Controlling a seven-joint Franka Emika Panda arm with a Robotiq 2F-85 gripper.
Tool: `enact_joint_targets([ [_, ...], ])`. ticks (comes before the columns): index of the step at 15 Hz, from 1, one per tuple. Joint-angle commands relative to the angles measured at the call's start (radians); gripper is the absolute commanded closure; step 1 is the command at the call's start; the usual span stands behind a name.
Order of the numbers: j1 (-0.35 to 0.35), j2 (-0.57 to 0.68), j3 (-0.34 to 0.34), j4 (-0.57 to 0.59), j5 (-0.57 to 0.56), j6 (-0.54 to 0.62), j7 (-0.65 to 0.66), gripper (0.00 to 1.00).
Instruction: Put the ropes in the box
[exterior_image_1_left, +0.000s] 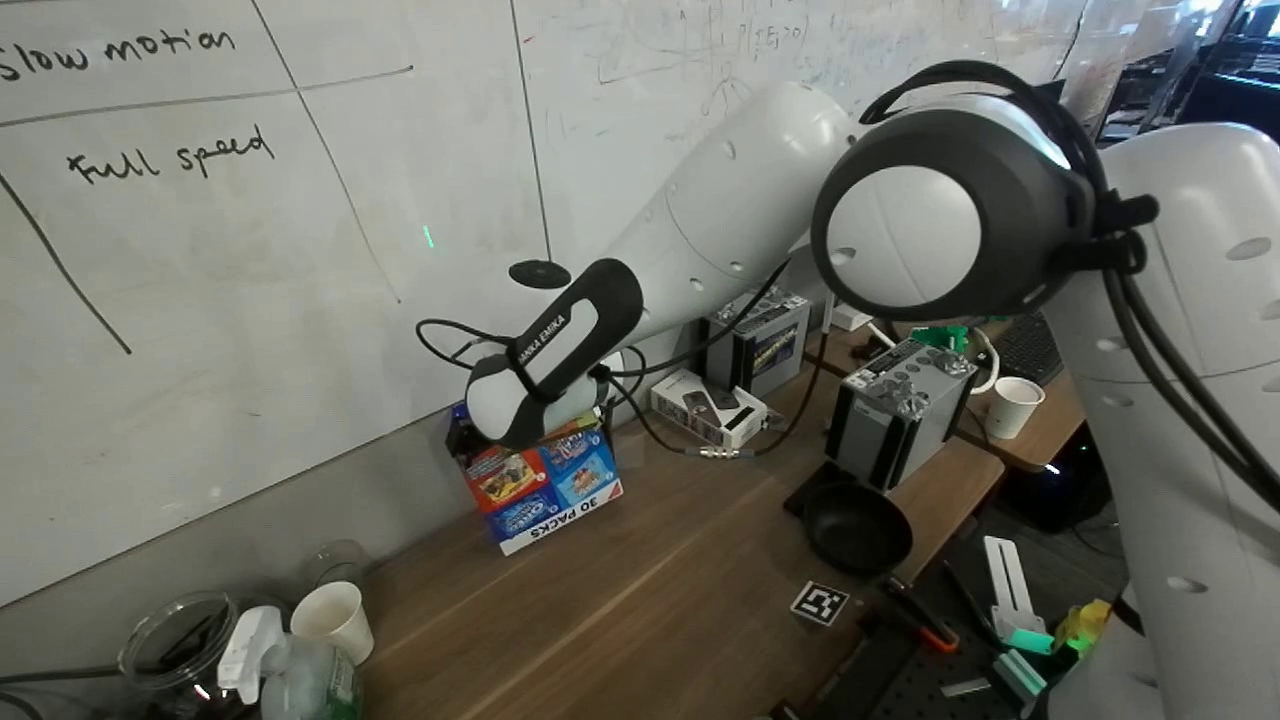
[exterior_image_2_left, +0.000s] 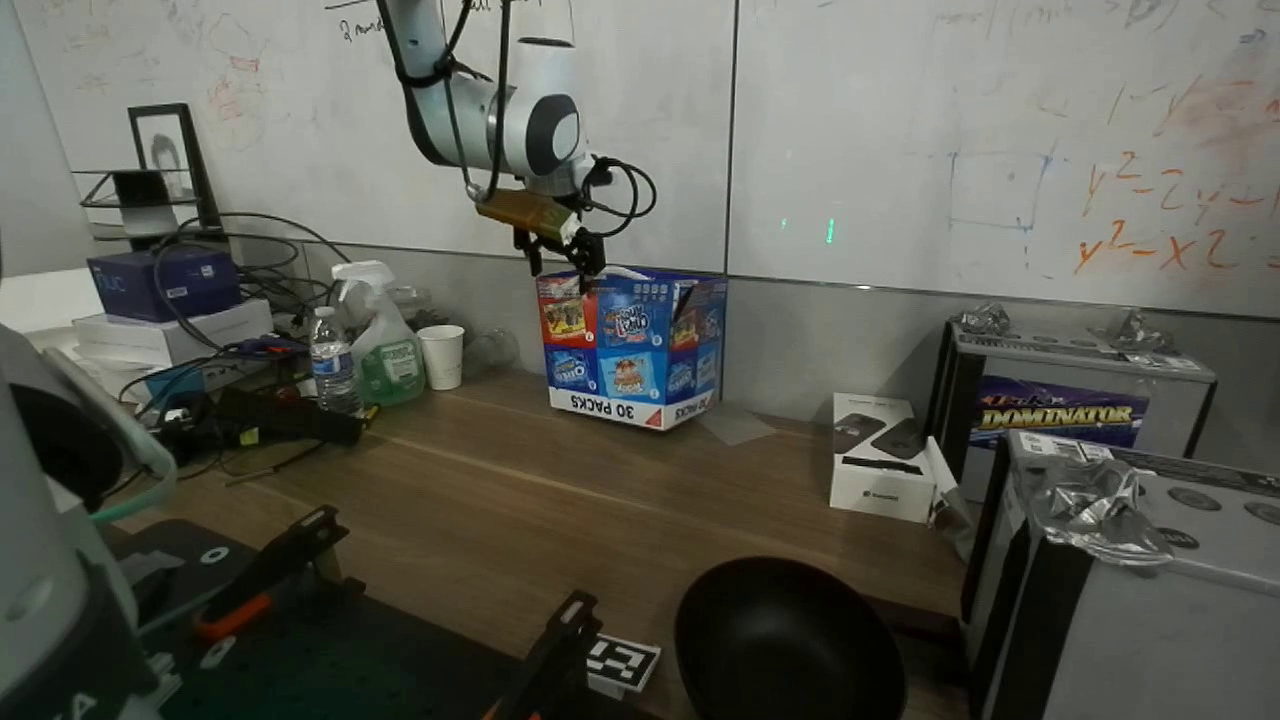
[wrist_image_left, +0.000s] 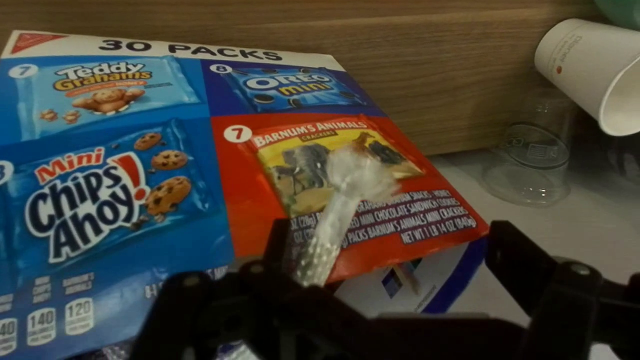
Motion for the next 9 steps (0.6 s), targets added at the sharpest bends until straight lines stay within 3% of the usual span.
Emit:
enact_joint_targets([
  [1, -0.020, -0.006, 0.028, 0.020, 0.028, 0.036, -0.046, 0.00],
  [9, -0.035, 0.015, 0.073, 0.053, 0.045, 0.038, -0.081, 0.00],
])
